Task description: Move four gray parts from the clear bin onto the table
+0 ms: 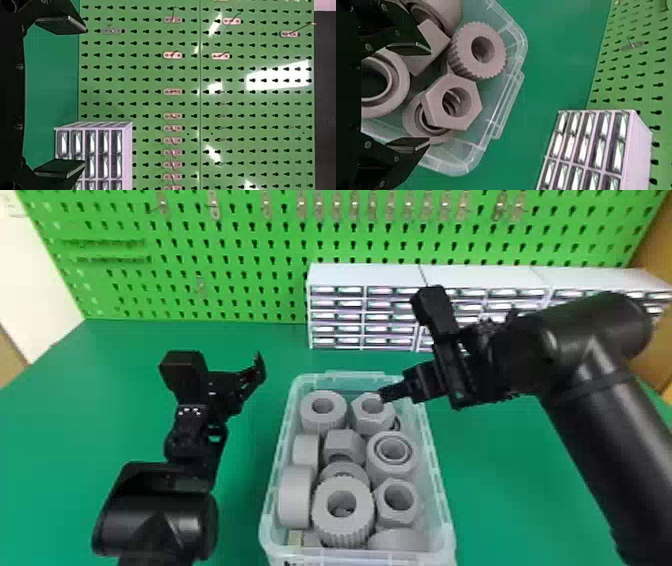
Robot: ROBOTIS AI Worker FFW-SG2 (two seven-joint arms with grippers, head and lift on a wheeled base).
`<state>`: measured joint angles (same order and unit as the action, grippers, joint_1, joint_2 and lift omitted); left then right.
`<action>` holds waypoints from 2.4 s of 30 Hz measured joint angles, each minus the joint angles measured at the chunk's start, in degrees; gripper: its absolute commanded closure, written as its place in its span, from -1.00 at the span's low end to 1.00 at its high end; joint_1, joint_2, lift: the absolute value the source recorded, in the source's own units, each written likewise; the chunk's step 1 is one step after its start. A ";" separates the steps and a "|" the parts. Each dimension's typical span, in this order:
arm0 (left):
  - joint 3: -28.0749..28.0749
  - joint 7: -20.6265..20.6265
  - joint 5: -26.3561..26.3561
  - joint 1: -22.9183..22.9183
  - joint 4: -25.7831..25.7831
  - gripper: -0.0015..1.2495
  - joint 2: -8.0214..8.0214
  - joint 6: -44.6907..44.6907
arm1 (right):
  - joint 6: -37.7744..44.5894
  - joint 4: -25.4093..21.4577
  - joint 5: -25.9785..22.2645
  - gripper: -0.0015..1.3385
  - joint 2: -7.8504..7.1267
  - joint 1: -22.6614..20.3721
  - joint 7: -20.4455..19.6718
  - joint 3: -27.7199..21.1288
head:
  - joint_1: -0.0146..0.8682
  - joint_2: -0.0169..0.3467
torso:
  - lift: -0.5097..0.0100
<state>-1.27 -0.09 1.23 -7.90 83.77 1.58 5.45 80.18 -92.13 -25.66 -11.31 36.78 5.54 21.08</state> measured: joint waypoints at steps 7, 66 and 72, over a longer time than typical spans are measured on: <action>0.01 0.00 0.00 0.02 0.01 -0.84 0.02 0.00 | -0.84 1.78 -1.15 -0.31 0.31 0.55 0.00 2.85 | 0.60 -0.51 | 0.76; -0.40 0.00 1.32 0.41 0.08 -0.84 2.20 0.00 | -1.35 11.62 -6.86 -0.26 1.12 0.98 -0.09 11.00 | 0.60 -0.51 | 0.76; -0.40 0.00 1.32 0.38 0.08 -0.84 2.27 0.00 | -1.12 12.13 -6.95 -0.16 1.12 0.85 -0.09 11.01 | 0.60 -0.51 | 0.76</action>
<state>-1.68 -0.09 2.55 -7.52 83.85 3.85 5.45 79.06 -80.00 -32.61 -10.20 37.63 5.45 32.08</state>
